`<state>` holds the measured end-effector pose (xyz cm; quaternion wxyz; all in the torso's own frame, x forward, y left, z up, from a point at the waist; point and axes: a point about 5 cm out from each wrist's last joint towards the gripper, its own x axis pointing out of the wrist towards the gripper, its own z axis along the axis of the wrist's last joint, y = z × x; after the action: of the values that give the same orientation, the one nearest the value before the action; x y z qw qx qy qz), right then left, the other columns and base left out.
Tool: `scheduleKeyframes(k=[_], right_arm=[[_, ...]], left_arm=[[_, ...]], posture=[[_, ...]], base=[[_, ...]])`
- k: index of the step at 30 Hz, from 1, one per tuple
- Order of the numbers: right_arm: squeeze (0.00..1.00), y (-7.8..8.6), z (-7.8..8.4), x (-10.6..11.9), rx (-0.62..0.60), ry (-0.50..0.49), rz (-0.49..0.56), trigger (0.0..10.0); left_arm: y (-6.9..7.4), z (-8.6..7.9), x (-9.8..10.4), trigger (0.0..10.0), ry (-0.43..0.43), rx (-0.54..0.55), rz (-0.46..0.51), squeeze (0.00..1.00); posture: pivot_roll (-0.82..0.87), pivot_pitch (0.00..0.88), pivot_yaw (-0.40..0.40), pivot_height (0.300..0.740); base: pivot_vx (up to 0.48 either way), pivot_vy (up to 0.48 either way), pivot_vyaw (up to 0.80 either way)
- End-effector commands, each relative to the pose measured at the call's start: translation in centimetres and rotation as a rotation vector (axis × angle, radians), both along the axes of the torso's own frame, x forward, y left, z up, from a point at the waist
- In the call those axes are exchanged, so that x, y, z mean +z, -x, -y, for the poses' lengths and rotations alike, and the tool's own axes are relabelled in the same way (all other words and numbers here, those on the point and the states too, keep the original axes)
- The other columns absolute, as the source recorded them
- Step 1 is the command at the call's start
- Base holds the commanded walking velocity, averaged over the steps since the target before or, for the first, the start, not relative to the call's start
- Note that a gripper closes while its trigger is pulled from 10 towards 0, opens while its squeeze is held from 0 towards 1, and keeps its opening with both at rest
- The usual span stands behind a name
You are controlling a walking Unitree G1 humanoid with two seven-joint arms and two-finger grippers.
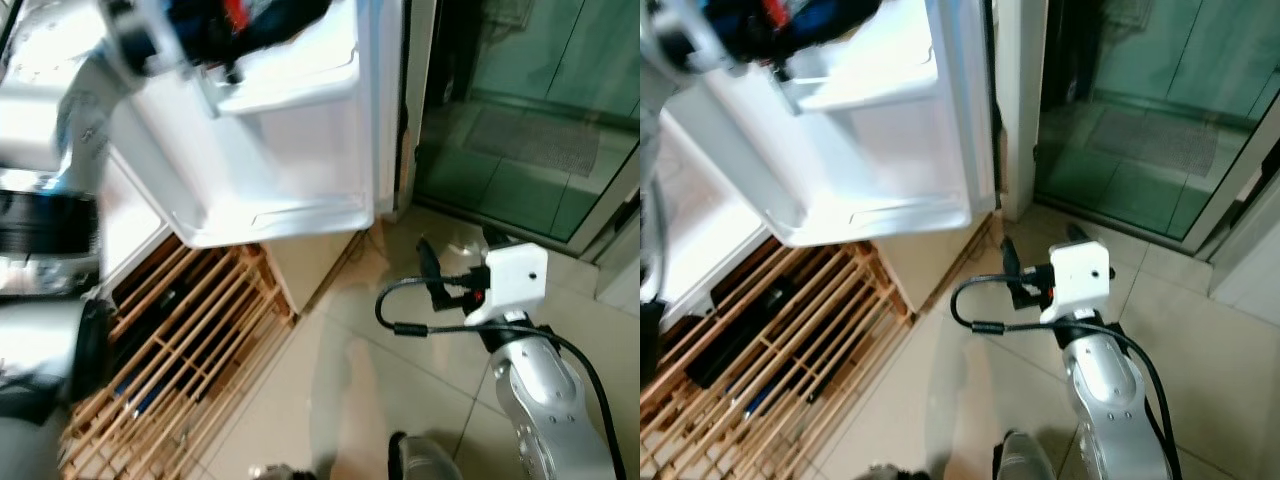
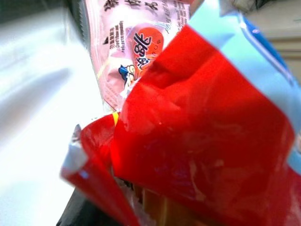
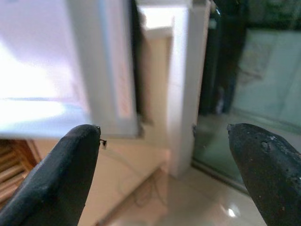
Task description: Restocking fridge
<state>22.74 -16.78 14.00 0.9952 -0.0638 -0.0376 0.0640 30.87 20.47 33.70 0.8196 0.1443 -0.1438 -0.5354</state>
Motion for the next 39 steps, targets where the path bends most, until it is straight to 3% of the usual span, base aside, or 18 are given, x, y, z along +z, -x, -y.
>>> scheduleKeyframes(k=[1, 3, 5, 8, 11, 14, 15, 16, 17, 18, 19, 20, 21, 23, 30, 33, 36, 39], right_arm=[[0.0, 0.2, 0.1, -0.1, 0.017, -0.014, -0.007, 10.0], [0.0, 0.1, 0.1, -0.2, 0.02, -0.011, -0.013, 10.0], [0.0, -1.0, 0.1, -0.2, 0.037, -0.033, -0.018, 10.0], [0.0, -2.2, 0.1, 0.0, 0.061, -0.034, -0.015, 10.0], [0.0, -3.7, -0.1, 0.2, 0.085, -0.041, -0.008, 10.0], [0.0, -5.0, -0.1, 0.1, 0.093, -0.07, -0.023, 10.0], [0.0, -5.3, -0.2, 0.0, 0.097, -0.083, -0.032, 10.0], [0.0, -5.7, -0.4, -0.1, 0.102, -0.099, -0.038, 10.0], [0.0, -6.0, -0.6, -0.2, 0.109, -0.112, -0.042, 10.0], [0.0, -6.0, -0.6, -0.2, 0.109, -0.112, -0.042, 10.0], [0.0, -6.6, -1.3, -0.3, 0.126, -0.126, -0.042, 10.0], [0.0, -6.6, -1.3, -0.3, 0.126, -0.126, -0.042, 10.0], [0.0, -7.1, -2.3, -0.3, 0.154, -0.155, -0.04, 10.0], [0.0, -7.5, -3.1, -0.4, 0.175, -0.171, -0.044, 10.0], [0.0, -8.2, -5.4, -0.8, 0.238, -0.22, -0.057, 10.0], [0.0, -8.1, -5.5, -1.1, 0.242, -0.243, -0.067, 10.0], [0.0, -7.8, -5.2, -1.5, 0.232, -0.27, -0.083, 10.0], [0.0, -7.6, -5.1, -1.6, 0.241, -0.277, -0.085, 10.0]], left_arm=[[3.4, -1.0, 0.3, 10.0, 0.105, -0.073, -0.063, 0.0], [4.0, -0.8, -0.2, 10.0, 0.115, -0.088, -0.086, 0.0], [6.3, 0.2, -3.1, 10.0, 0.142, -0.12, -0.171, 0.0], [7.1, 0.8, -5.2, 10.0, 0.177, -0.105, -0.246, 0.0], [7.9, 0.2, -10.0, 10.0, 0.185, 0.053, -0.36, 0.0], [7.0, -2.2, -15.4, 10.0, 0.276, 0.458, -0.475, 0.0], [6.3, -3.4, -16.8, 10.0, 0.312, 0.752, -0.45, 0.0], [6.2, -4.0, -17.5, 10.0, 0.37, 0.962, -0.444, 0.0], [6.3, -4.0, -18.0, 10.0, 0.392, 1.086, -0.425, 0.0], [6.3, -4.0, -18.0, 10.0, 0.392, 1.086, -0.425, 0.0], [6.3, -2.7, -17.6, 10.0, 0.344, 1.165, -0.334, 0.0], [6.3, -2.7, -17.6, 10.0, 0.344, 1.165, -0.334, 0.0], [5.9, -0.9, -16.8, 10.0, 0.298, 1.17, -0.268, 0.0], [5.4, 0.3, -16.3, 10.0, 0.28, 1.151, -0.221, 0.0], [3.5, 1.5, -16.3, 10.0, 0.241, 1.239, -0.155, 0.0], [3.0, 2.3, -16.2, 10.0, 0.183, 1.211, -0.113, 0.0], [2.5, 3.2, -16.0, 10.0, 0.232, 1.141, -0.147, 0.0], [2.2, 3.5, -15.8, 10.0, 0.218, 1.142, -0.116, 0.0]], posture=[[-0.18, 0.003, 0.103, 0.74], [-0.17, 0.0, 0.085, 0.74], [-0.14, 0.0, 0.048, 0.74], [-0.09, 0.0, 0.012, 0.74], [-0.05, 0.0, -0.02, 0.74], [0.0, 0.0, -0.051, 0.74], [0.01, 0.0, -0.059, 0.74], [0.03, 0.0, -0.06, 0.74], [0.03, 0.0, -0.058, 0.74], [0.03, 0.0, -0.058, 0.74], [0.04, 0.0, -0.049, 0.74], [0.04, 0.0, -0.049, 0.74], [0.04, 0.0, -0.039, 0.74], [0.04, 0.0, -0.02, 0.74], [0.02, 0.0, 0.02, 0.74], [0.02, 0.0, 0.025, 0.74], [0.0, 0.0, 0.032, 0.74], [-0.02, 0.0, 0.038, 0.74]], base=[[0.0, 0.0, 0.0], [0.0, 0.0, 0.0], [0.0, 0.0, 0.0], [0.0, 0.0, 0.0], [0.0, 0.0, 0.0], [0.0, 0.0, 0.0], [0.0, 0.0, 0.0], [0.0, 0.0, 0.0], [0.0, 0.0, 0.0], [0.0, 0.0, 0.0], [0.0, 0.0, 0.0], [0.0, 0.0, 0.0], [0.0, 0.0, 0.79], [0.0, 0.0, 0.78], [0.0, 0.0, 0.75], [0.0, 0.0, 0.72], [0.0, 0.0, 0.72], [0.0, 0.0, 0.72]])
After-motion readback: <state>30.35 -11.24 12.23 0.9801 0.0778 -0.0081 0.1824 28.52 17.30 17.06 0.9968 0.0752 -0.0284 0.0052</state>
